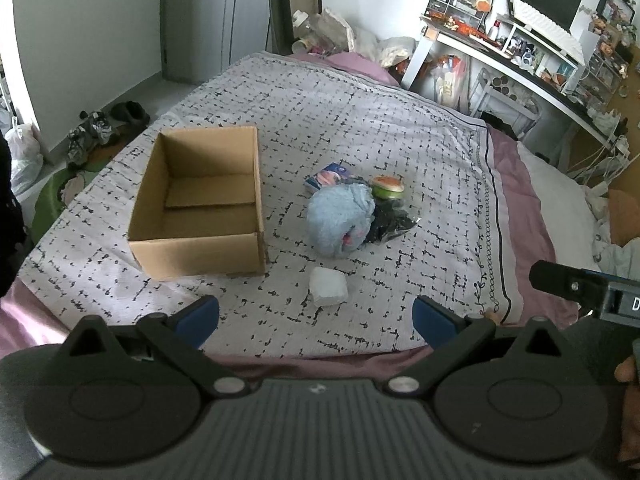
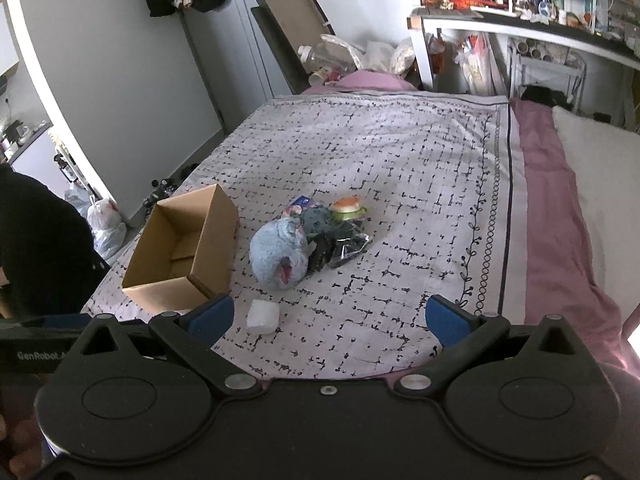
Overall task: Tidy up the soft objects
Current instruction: 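Move the left tool down onto the white cloth pack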
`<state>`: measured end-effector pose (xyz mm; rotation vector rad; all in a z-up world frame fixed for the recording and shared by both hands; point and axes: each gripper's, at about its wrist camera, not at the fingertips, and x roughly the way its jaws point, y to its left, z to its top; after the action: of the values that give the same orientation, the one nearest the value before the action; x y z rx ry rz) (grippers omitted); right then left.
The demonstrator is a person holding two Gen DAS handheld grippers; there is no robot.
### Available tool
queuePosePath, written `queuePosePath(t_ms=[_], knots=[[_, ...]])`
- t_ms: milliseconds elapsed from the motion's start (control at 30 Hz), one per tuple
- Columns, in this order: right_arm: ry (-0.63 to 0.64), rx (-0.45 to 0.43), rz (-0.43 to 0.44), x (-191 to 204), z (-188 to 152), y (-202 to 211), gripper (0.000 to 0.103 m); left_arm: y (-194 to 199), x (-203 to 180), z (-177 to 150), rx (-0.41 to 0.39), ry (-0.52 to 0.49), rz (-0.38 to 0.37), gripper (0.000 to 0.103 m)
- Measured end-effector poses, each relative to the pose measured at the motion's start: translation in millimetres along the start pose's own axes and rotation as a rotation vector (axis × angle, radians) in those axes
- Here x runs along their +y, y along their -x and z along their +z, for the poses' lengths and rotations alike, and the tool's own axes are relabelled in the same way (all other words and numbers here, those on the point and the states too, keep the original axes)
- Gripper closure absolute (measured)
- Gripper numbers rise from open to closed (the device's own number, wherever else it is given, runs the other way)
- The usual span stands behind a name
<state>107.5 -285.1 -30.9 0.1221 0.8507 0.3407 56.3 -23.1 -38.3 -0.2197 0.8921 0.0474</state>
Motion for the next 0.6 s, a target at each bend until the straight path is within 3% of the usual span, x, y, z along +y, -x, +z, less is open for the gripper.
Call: queuePosePath(t_ms=[600], knots=[[-0.134,0.068,0.035,-22.1,20.5,-51.8,0.000,-62.8,2.8,16.4,0.049,0.049,-0.027,0.003]])
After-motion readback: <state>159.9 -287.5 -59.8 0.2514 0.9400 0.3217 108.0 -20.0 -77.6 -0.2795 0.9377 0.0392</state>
